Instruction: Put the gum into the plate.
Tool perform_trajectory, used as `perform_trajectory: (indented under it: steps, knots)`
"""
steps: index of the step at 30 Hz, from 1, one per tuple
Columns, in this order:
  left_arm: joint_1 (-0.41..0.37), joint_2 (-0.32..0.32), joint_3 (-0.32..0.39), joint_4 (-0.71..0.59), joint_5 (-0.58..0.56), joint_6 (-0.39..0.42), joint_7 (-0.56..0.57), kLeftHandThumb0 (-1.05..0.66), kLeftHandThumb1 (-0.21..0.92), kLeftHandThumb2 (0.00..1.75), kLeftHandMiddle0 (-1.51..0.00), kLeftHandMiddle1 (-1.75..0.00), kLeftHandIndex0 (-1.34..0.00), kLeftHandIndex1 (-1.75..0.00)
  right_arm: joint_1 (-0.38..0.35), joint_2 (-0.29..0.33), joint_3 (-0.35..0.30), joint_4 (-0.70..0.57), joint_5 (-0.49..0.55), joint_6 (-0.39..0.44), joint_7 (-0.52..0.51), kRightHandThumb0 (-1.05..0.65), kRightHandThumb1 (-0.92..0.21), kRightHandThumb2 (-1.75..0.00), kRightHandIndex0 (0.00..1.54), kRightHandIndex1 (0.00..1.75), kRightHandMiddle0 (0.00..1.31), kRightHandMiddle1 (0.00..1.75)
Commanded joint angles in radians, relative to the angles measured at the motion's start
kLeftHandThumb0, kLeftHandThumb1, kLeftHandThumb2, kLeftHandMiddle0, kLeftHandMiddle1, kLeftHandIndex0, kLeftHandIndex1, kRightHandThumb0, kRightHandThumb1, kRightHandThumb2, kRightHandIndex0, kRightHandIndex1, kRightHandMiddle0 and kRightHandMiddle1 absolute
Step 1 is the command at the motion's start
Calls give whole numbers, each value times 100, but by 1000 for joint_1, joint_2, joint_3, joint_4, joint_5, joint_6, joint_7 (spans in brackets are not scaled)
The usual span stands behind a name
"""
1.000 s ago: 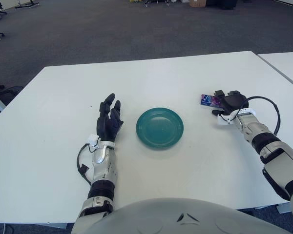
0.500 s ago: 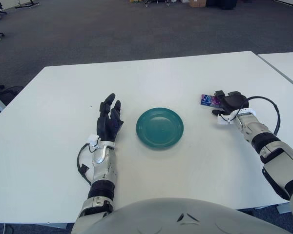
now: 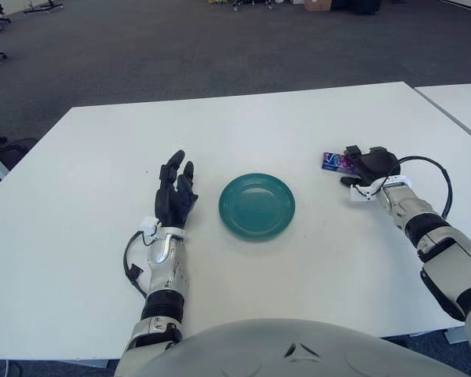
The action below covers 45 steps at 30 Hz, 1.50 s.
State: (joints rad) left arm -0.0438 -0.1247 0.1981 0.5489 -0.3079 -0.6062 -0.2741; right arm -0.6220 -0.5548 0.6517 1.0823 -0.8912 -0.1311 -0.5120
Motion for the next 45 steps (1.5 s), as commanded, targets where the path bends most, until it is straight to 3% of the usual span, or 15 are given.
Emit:
perform_trajectory:
  steps: [1, 6, 18, 45]
  knots:
    - [44, -32, 2, 41, -12, -6, -4, -78, 92, 79, -34, -1, 0, -76, -13, 10, -3, 19, -6, -24, -59, -74, -92, -75, 71, 173, 54, 174]
    - [43, -33, 2, 43, -12, -9, -4, -78, 92, 79, -34, -1, 0, -76, -17, 7, 0, 42, -2, -73, -92, -60, -92, -70, 86, 174, 65, 175]
    - [41, -35, 5, 41, -25, -1, -10, -78, 92, 76, -34, -1, 0, -77, -24, 6, 10, 70, -13, -113, -148, -49, -92, -66, 101, 175, 75, 175]
    - [30, -30, 5, 57, -14, -13, -6, -78, 92, 79, -34, 0, 0, -73, -37, 5, 36, 100, -40, -108, -244, -48, -92, -65, 109, 175, 81, 175]
